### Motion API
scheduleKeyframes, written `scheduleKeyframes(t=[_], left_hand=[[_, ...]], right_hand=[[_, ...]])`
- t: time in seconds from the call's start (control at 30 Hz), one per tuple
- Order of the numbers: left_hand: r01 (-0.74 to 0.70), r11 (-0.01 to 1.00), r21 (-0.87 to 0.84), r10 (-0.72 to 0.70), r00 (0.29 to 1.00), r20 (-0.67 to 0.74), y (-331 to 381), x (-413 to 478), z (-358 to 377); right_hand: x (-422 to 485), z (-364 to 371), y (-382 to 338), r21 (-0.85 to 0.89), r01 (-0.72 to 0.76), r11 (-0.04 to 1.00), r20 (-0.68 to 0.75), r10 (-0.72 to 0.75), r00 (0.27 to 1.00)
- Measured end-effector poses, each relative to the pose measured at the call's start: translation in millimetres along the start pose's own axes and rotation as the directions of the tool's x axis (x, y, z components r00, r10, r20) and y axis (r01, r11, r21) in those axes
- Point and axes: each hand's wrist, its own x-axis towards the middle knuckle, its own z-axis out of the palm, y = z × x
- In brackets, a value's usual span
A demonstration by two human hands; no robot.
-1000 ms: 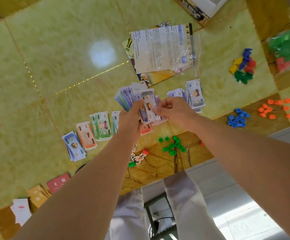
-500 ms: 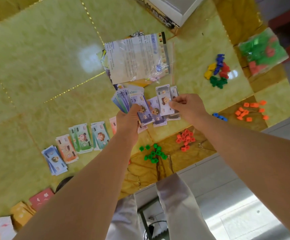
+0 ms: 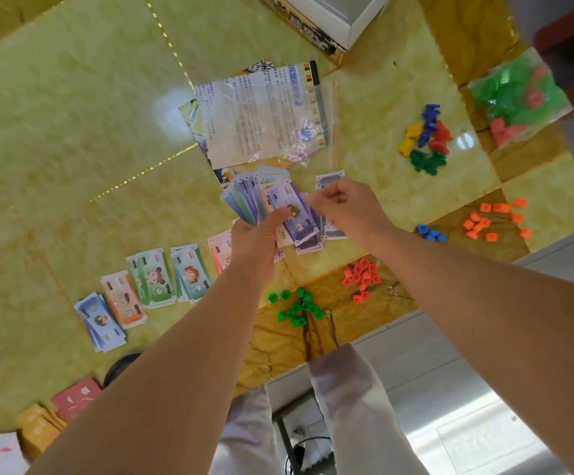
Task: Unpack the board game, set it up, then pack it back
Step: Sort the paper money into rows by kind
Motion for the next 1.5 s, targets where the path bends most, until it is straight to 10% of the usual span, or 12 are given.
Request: scheduleKeyframes(t=[0.13,1.03,1.27,1.5], left_hand=[[-0.012,0.999,-0.032,0.013,0.999,0.044,4,-6,-1],[-0.025,0.997,-0.07,0.023,0.999,-0.025,-4,2,-60],[-0.037,0.996,-0.076,0.04,0.998,0.041,0,-8,-59],[-0.006,0.979,-0.204,0.012,0.999,0.029,5,-17,-71]], right_hand=[[-5,10,-10,-0.003,0.006,1.0,0.125,-0.006,0.992],[-15,48,1,-0.301,-0.12,0.946,-0.3,0.026,0.954],[-30,58,-17,-0.023,0.031,0.999,0.12,-0.028,0.992],[-41,69,-26,0.008,0.055,0.998,0.1,-0.056,0.993]])
